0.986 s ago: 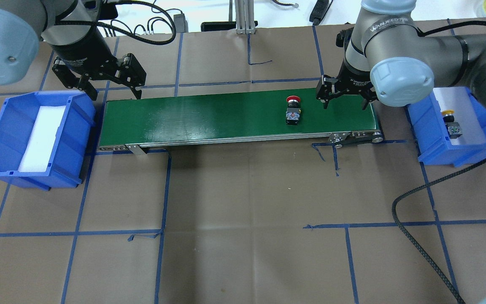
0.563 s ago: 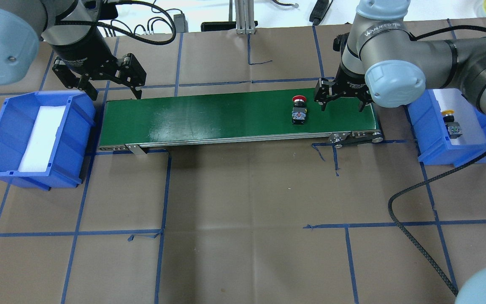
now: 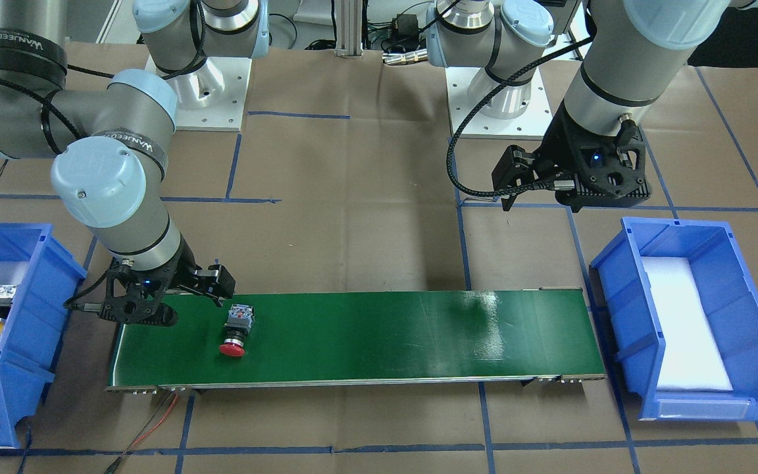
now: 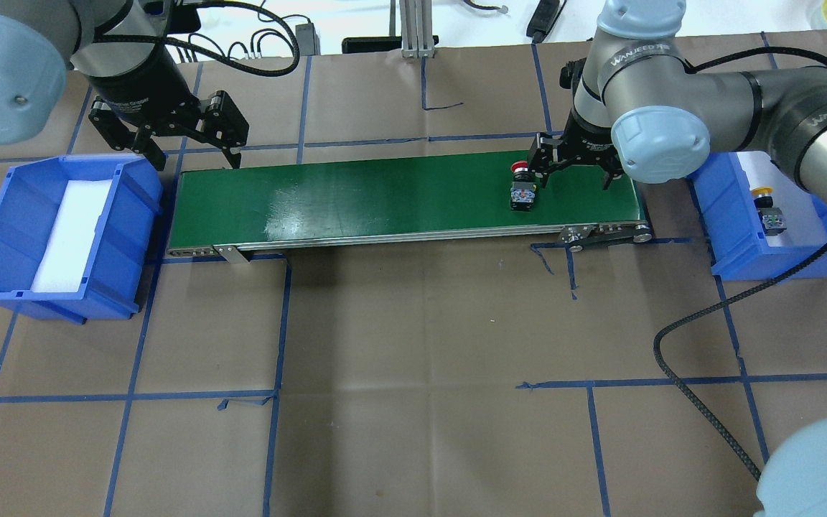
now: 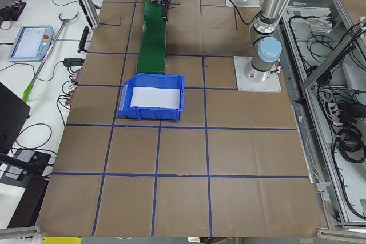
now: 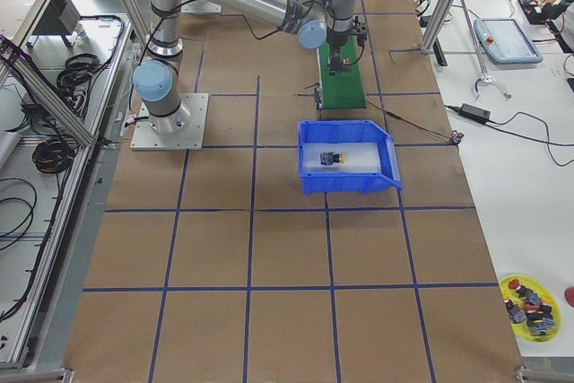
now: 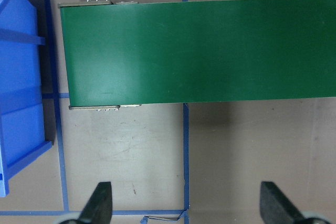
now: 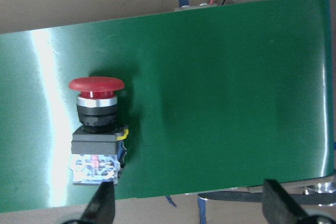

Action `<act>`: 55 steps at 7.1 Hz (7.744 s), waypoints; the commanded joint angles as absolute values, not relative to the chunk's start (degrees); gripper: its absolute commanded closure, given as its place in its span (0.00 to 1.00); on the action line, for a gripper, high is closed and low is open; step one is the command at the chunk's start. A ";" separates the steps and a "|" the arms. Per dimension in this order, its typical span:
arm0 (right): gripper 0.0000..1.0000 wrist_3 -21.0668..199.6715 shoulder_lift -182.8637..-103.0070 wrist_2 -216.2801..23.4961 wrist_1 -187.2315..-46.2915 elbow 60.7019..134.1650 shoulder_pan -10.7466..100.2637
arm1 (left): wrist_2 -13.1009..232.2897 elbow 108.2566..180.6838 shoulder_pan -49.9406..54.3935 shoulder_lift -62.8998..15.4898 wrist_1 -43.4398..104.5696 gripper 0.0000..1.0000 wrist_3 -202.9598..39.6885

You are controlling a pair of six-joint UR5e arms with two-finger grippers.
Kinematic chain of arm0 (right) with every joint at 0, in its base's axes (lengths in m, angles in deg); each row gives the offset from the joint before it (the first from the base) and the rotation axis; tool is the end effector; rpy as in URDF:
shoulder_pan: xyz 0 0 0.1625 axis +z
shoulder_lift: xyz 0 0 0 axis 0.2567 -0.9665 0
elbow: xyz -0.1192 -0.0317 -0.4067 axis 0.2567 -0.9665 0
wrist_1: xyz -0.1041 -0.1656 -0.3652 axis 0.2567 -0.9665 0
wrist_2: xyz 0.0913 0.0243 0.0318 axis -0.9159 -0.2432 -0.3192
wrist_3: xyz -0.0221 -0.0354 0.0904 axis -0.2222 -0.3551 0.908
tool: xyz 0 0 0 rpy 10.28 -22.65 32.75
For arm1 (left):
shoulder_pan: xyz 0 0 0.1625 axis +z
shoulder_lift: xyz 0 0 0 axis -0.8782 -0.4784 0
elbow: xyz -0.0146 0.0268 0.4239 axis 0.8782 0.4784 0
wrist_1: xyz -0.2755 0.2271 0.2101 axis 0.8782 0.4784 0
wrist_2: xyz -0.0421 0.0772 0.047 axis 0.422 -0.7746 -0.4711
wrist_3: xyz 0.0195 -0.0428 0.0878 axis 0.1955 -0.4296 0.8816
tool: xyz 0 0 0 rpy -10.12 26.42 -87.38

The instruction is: Transport two buttons from left to right

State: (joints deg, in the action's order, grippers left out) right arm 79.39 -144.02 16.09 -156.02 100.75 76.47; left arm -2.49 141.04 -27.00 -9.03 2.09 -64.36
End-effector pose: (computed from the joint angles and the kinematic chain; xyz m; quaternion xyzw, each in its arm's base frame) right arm 0.1482 -0.5912 0.2979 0.0457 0.9989 -0.0055 0.0051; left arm -0.1178 -0.5309 0.4690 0.0084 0.9999 0.0025 0.0048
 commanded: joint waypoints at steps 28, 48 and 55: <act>0.95 34.83 -130.00 15.76 -155.23 87.23 46.56 | -2.47 140.95 -27.00 -9.03 2.09 0.00 -64.62; 0.00 60.30 -154.32 6.78 -139.61 87.84 59.53 | -2.47 140.78 -27.00 -9.03 2.09 0.00 -64.79; 0.00 75.00 -162.50 16.81 -138.10 97.06 78.47 | -2.47 140.78 -27.08 -9.03 2.09 0.00 -64.80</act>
State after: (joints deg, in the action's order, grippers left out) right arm 75.09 -160.58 16.72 -137.98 95.04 78.49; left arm -2.47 140.78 -27.05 -9.03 2.09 -64.80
